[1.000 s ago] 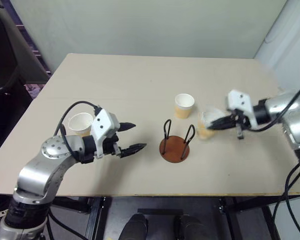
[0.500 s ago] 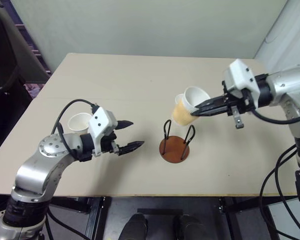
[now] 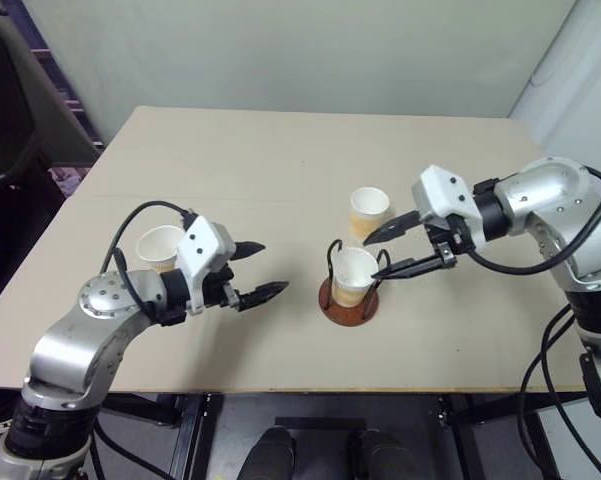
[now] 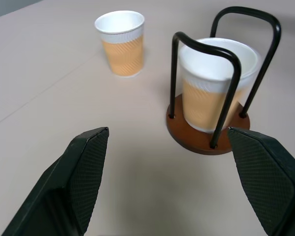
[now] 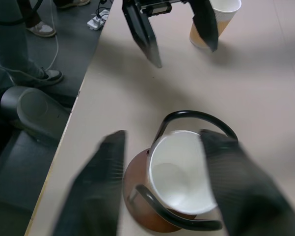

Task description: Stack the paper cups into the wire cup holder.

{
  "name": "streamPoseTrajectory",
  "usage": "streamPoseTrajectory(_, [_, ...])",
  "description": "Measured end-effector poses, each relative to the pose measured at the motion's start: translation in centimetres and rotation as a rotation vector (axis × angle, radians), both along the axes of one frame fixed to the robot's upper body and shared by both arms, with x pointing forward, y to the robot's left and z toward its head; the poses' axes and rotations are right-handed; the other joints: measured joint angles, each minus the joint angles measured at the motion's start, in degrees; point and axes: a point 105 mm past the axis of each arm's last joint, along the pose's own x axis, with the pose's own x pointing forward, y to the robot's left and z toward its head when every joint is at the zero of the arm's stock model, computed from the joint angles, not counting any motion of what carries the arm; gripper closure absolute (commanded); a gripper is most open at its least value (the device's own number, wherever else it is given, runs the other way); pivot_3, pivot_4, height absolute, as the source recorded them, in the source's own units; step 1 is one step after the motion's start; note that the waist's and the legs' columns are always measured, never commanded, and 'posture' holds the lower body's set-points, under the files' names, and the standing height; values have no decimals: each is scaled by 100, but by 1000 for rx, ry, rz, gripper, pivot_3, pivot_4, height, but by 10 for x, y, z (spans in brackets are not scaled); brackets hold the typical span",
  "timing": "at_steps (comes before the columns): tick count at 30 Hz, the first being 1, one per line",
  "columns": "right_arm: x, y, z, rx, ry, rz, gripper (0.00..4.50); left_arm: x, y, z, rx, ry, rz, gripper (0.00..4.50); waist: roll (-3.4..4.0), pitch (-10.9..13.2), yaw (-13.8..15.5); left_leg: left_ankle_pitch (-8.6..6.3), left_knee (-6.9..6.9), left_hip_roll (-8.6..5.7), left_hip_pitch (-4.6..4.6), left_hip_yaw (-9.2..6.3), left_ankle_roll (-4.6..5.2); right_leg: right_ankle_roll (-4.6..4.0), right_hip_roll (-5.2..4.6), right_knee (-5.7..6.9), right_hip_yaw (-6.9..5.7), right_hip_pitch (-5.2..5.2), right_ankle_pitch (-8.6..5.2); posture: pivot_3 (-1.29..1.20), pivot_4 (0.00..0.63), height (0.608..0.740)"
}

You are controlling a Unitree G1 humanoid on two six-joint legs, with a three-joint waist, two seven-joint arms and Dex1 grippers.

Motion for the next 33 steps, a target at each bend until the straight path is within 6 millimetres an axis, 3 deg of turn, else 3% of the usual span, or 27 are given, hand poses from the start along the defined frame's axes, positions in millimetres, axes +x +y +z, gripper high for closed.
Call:
streamPoseTrajectory(2, [6,-3,4,0,-23,-17,453,5,-1,7,-10,-34,23,346,0,0,0,-1,2,0,0,1,2,-1,-1,1,1,0,1,0,150,740])
streamPoseTrajectory(7, [62,-15,31,28,-167,-180,453,27,-10,22,-54,-123,92,346,0,0,0,-1,1,2,17,-4,10,-7,-4,19,5,0,18,0,150,740])
streamPoseTrajectory(9, [81,-16,30,9,-193,-219,453,33,-15,19,-51,-126,106,346,0,0,0,-1,-2,5,20,-8,9,-5,-4,28,2,-3,21,0,150,740])
streamPoseTrajectory(12, [105,-12,9,-44,-180,-252,453,37,-20,13,-45,-119,112,346,0,0,-15,-5,-10,9,18,-5,3,-4,-3,52,2,-21,21,0,150,740])
streamPoseTrajectory(15, [117,-6,-17,-101,-148,-252,453,38,-23,10,-39,-116,115,346,1,1,-6,1,-32,12,-6,-1,-10,-4,-2,60,-2,-55,20,0,150,740])
streamPoseTrajectory(18, [129,-7,-32,-156,-172,-288,453,38,-19,7,-25,-115,136,346,1,1,5,6,-54,16,-18,3,-20,-4,-2,60,-5,-75,20,0,150,740])
streamPoseTrajectory(26, [136,-8,-58,-218,-168,-301,453,29,-12,-2,-4,-99,171,346,1,1,10,15,-62,20,-32,11,-52,-4,-3,59,-7,-77,20,0,150,740])
streamPoseTrajectory(29, [137,-5,-62,-226,-171,-301,995,30,-11,-1,-2,-100,182,346,2,1,10,13,-61,21,-30,10,-49,-5,-3,59,-7,-77,19,0,150,740])
streamPoseTrajectory(33, [138,-2,-65,-215,-170,-305,2504,29,-9,1,-1,-105,196,346,2,1,9,5,-60,21,-20,9,-36,-9,-3,57,-7,-78,17,0,150,740])
